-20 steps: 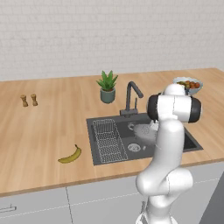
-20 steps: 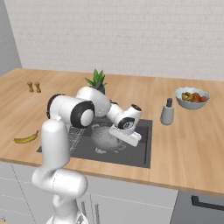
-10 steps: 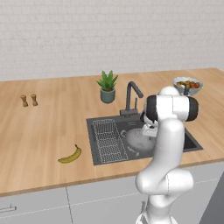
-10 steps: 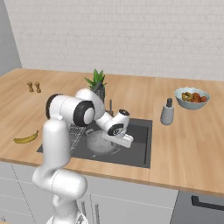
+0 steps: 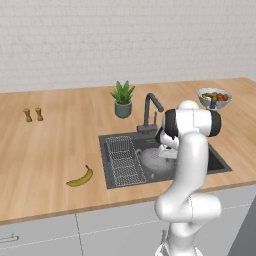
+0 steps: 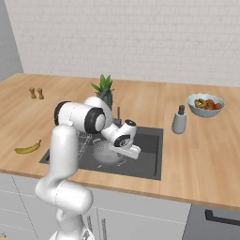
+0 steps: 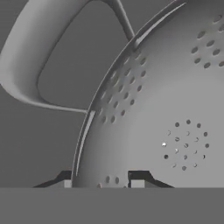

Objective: Put the colander in the sink, put the banana in the colander, and turn on the sink faucet and pour water over the colander.

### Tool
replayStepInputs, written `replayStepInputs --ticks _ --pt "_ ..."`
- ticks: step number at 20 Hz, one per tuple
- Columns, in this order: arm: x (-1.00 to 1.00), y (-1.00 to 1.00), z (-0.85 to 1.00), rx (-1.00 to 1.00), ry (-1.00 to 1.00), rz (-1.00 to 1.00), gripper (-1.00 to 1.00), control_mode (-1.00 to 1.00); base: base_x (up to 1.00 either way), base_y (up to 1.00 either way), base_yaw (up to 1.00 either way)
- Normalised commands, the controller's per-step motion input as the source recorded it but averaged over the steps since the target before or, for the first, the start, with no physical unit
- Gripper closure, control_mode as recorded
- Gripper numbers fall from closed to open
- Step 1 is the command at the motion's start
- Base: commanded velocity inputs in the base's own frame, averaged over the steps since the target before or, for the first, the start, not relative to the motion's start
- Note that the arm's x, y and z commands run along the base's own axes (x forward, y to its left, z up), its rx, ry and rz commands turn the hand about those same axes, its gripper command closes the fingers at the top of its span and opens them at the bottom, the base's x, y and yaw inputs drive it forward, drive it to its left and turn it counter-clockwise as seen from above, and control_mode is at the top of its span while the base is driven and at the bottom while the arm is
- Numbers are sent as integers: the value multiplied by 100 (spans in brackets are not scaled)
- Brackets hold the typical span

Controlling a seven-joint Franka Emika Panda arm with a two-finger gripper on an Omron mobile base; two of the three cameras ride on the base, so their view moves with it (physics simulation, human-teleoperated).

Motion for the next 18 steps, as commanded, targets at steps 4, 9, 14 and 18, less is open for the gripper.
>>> replayStepInputs --ticks 4,9,14,18 --pt "2 -8 -13 0 0 1 100 -100 0 0 0" --pt "-8 -13 -2 0 -3 0 100 -100 0 0 0" --pt "-26 0 0 -3 -13 1 -100 -100 0 0 0" --pt "-44 -3 9 -2 -18 0 -100 -100 0 0 0"
